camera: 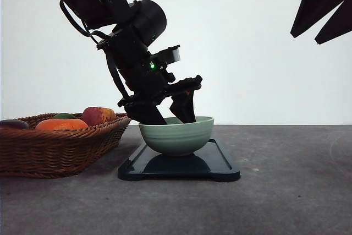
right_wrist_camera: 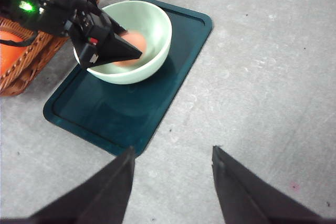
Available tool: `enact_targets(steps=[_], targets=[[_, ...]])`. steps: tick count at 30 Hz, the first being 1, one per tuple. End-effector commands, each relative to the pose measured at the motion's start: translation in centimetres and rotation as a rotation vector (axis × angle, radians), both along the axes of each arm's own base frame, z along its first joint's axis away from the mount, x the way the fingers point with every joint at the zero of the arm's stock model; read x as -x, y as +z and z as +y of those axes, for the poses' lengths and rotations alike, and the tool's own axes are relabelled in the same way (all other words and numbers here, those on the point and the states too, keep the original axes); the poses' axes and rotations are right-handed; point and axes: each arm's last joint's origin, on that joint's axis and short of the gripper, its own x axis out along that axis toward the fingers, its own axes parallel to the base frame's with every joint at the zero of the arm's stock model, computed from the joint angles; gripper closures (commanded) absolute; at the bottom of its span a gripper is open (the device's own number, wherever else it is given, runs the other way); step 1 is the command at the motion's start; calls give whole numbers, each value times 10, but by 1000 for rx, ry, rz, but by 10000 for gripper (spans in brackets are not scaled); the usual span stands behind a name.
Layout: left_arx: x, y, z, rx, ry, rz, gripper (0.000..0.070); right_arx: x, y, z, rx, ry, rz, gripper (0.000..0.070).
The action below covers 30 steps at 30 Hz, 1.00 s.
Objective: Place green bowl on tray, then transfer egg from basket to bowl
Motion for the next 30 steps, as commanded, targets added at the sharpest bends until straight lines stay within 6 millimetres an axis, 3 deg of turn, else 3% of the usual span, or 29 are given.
enact_targets(steps=[1,9,19,23,30], targets=[[-2,-3,-7,13,7,9,268,-1,1,2,-9,0,1,408],[4,15,-5,40,26,11,269,-1,1,2,-9,0,2,408],[23,65,7,71,27,-29,269,-1,1,2,-9,0,2,408],[40,89,20,65,38,5,269,-1,1,2,-9,0,2,408],[70,130,60,34,73,23,269,-1,1,2,-8,0,2,407]])
